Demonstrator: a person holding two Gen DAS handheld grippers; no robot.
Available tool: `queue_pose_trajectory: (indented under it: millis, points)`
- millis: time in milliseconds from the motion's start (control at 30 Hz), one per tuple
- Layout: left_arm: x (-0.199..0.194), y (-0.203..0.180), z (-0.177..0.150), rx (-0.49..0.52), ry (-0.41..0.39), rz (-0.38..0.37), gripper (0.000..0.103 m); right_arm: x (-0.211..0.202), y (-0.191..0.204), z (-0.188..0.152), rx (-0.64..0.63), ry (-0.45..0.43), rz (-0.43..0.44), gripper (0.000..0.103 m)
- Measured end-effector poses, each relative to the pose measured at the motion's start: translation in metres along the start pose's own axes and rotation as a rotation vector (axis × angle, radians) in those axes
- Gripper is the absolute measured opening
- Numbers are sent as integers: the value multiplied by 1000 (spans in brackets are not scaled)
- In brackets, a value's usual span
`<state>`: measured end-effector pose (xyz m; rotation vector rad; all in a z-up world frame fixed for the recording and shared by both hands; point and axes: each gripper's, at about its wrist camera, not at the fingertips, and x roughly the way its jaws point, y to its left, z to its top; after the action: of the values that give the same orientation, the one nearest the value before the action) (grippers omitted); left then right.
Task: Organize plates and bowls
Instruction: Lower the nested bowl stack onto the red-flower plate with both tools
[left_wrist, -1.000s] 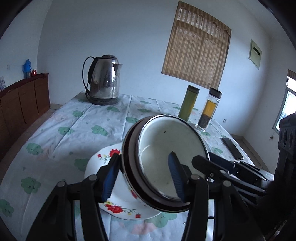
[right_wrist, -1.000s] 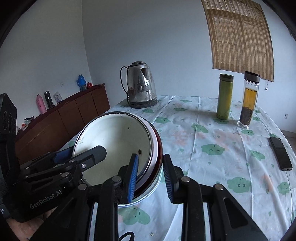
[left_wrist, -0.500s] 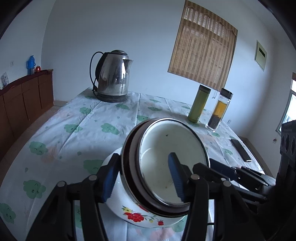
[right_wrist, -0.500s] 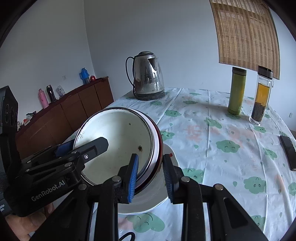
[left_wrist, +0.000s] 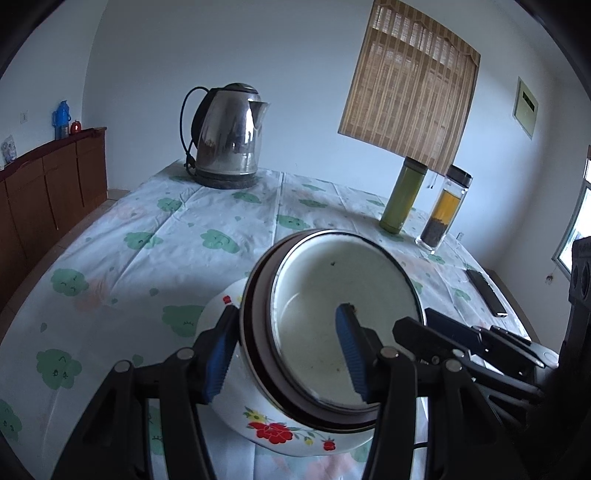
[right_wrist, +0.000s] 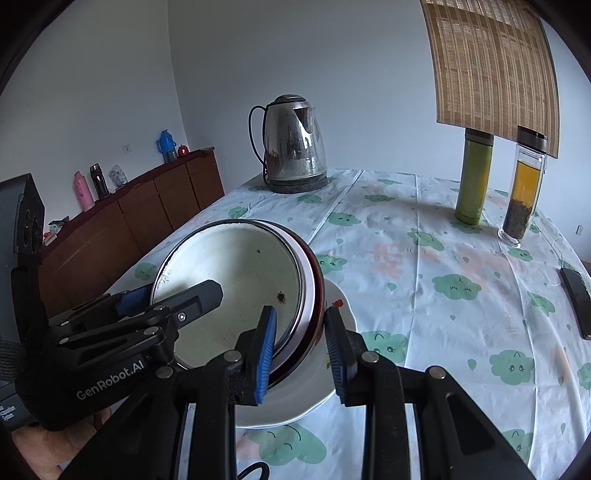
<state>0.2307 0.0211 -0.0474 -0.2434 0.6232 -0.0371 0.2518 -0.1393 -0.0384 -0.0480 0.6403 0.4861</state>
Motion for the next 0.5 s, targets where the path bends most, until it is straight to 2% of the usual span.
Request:
queue_pose_trajectory:
  millis: [500]
  points:
    - [2, 3, 0, -9, 20, -2, 52, 11, -1, -2, 11, 37, 11, 29]
